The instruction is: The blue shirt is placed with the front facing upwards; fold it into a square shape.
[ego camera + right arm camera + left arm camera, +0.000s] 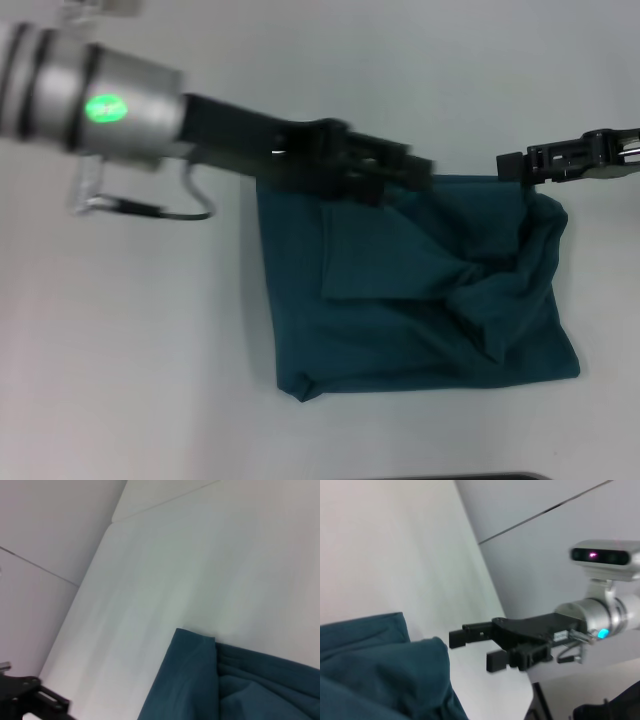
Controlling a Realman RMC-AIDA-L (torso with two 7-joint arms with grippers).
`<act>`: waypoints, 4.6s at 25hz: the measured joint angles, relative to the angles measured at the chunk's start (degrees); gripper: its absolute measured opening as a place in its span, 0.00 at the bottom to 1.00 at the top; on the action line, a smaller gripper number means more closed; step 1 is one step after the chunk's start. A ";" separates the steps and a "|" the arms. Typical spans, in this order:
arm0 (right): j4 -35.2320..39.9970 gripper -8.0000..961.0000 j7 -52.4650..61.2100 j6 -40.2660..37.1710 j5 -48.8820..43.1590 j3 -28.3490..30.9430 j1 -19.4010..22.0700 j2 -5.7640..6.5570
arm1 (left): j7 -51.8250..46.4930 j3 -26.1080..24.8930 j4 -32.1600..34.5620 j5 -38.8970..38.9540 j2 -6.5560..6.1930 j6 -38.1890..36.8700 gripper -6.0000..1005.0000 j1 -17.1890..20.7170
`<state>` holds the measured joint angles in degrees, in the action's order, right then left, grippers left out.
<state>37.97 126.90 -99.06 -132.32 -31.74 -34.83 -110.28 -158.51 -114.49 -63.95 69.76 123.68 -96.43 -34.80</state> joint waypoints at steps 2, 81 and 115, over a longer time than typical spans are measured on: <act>0.00 0.82 0.20 -0.31 0.09 0.01 -0.13 0.00 | 1.36 -4.09 -2.27 0.02 -0.06 -4.51 0.72 2.55; -1.63 0.25 15.04 5.16 -4.05 -6.60 -2.91 -0.01 | 19.78 -24.71 -2.08 -17.47 -1.42 -13.80 0.73 8.14; -3.27 0.09 17.09 6.02 -2.94 -6.89 -2.72 1.36 | 19.57 -25.27 -2.05 -17.47 -1.69 -13.60 0.73 7.43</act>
<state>34.70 143.99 -93.04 -135.26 -38.62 -37.55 -108.92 -138.93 -139.75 -66.01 52.29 121.99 -110.03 -27.37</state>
